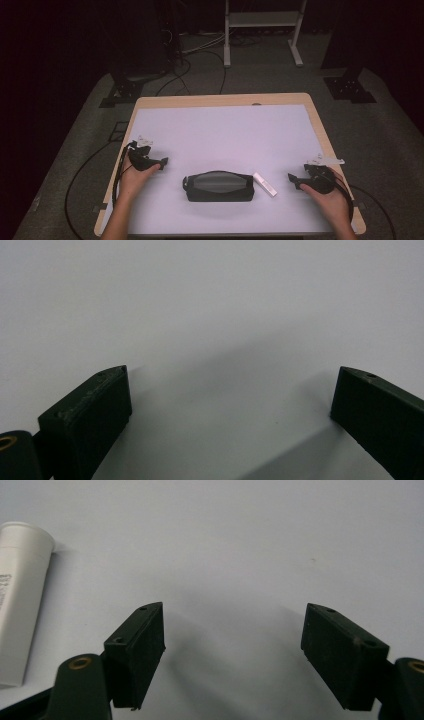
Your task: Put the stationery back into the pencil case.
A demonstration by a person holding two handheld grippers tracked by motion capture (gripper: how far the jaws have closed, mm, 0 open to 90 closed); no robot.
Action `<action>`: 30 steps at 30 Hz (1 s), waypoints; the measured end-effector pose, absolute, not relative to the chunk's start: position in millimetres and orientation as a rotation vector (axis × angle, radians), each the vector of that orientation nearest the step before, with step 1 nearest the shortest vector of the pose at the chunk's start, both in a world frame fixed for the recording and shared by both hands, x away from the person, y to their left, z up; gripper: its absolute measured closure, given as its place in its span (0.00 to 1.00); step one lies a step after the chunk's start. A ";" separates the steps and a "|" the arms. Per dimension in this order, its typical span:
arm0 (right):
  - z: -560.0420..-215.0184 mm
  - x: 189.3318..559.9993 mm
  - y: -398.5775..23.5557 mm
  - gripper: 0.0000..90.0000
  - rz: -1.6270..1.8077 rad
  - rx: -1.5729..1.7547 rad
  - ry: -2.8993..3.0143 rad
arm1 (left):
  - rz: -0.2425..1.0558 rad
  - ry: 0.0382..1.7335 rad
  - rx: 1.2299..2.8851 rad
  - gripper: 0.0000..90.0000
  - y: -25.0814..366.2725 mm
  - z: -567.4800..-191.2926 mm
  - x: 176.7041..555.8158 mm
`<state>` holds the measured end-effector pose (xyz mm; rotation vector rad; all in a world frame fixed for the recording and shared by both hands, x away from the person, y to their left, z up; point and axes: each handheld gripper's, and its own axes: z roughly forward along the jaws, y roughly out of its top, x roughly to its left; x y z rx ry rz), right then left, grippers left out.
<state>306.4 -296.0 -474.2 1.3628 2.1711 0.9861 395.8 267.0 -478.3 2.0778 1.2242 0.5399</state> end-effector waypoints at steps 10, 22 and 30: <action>-469.4 299.4 -292.0 0.29 1.038 1.339 2.182 | 0.540 1.225 2.081 0.02 267.0 -478.4 396.0; -465.5 294.0 -278.2 0.29 1.071 1.281 2.219 | 0.539 1.226 2.081 0.02 267.0 -478.4 396.1; -463.2 290.8 -268.5 0.29 1.104 1.251 2.244 | 0.538 1.226 2.079 0.02 267.0 -478.5 396.2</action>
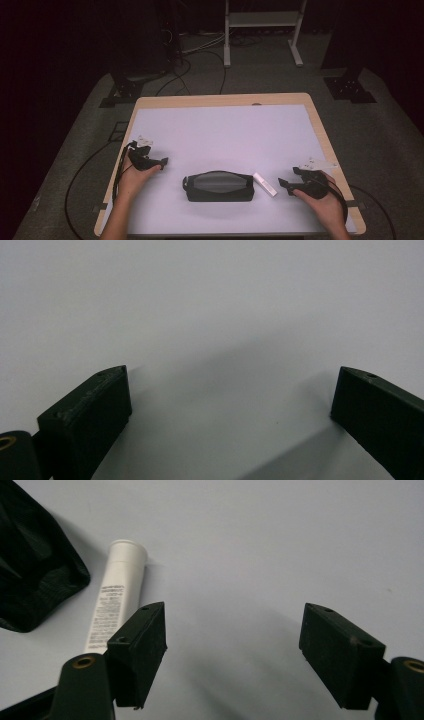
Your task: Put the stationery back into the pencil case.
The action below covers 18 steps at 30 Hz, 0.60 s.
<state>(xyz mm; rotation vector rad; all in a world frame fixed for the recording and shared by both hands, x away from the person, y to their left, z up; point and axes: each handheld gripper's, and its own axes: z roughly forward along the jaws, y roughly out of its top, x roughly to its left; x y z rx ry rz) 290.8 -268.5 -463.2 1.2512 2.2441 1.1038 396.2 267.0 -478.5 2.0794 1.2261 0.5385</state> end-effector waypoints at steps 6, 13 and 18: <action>-462.3 289.0 -263.0 0.29 1.123 1.226 2.259 | 0.539 1.226 2.080 0.02 267.0 -478.6 396.2; -461.4 286.6 -254.5 0.29 1.151 1.199 2.280 | 0.539 1.226 2.080 0.02 267.0 -478.6 396.2; -461.6 284.2 -246.1 0.29 1.163 1.166 2.302 | 0.539 1.225 2.080 0.02 267.0 -478.6 396.2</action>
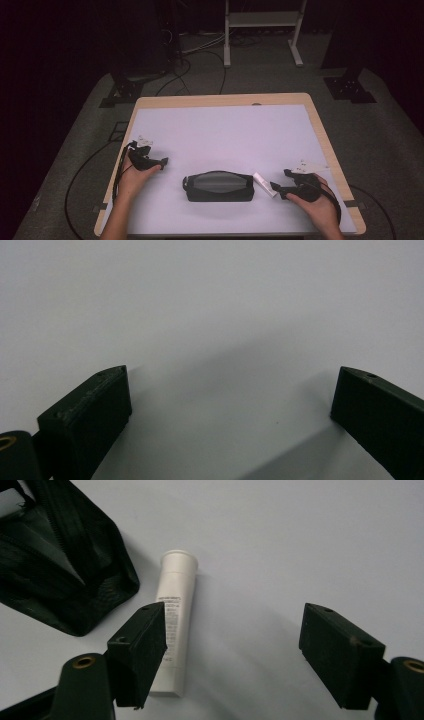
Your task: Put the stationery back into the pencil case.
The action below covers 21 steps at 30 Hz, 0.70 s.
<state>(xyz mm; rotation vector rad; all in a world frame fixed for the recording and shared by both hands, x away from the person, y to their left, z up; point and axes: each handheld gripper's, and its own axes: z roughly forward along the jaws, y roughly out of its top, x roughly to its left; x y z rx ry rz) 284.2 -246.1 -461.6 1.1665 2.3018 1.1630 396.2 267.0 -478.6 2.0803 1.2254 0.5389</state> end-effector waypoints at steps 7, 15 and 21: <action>-464.3 282.3 -236.1 0.30 1.163 1.128 2.333 | 0.539 1.226 2.080 0.02 267.0 -478.6 396.2; -469.5 281.7 -227.7 0.33 1.150 1.085 2.375 | 0.539 1.225 2.081 0.02 267.0 -478.6 396.2; -472.3 279.8 -224.5 0.40 1.167 1.053 2.395 | 0.539 1.226 2.080 0.02 267.0 -478.6 396.2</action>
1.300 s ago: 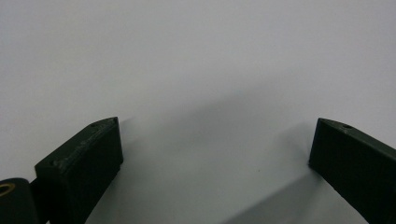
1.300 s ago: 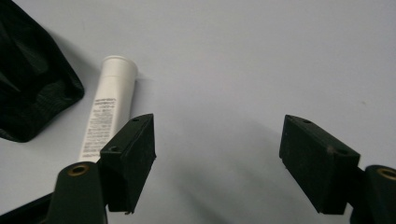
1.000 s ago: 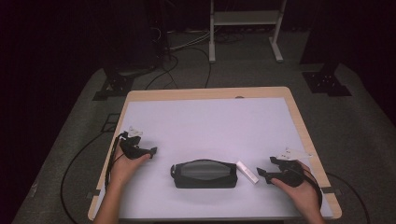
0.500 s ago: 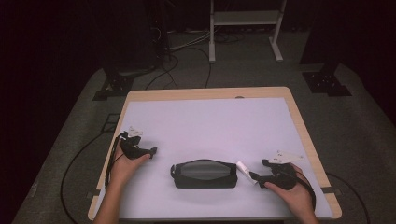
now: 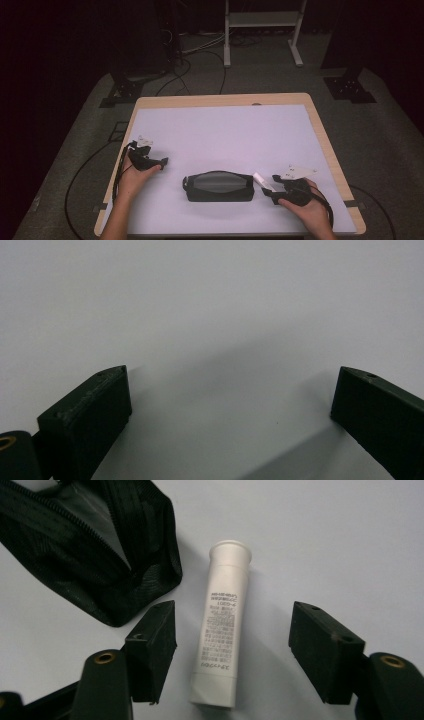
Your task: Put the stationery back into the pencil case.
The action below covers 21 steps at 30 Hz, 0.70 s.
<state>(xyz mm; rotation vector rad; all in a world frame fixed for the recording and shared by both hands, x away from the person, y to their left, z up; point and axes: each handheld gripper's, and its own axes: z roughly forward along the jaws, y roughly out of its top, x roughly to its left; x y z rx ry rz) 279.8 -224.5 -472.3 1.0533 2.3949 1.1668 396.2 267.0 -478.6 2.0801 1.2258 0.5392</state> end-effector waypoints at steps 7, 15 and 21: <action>-475.1 279.0 -224.5 0.52 1.156 1.024 2.419 | 0.539 1.225 2.081 0.02 267.0 -478.6 396.2; -477.2 278.3 -222.9 0.66 1.141 1.000 2.443 | 0.539 1.225 2.081 0.02 267.0 -478.6 396.3; -478.6 277.4 -221.9 0.73 1.120 0.991 2.443 | 0.539 1.225 2.081 0.02 267.0 -478.6 396.3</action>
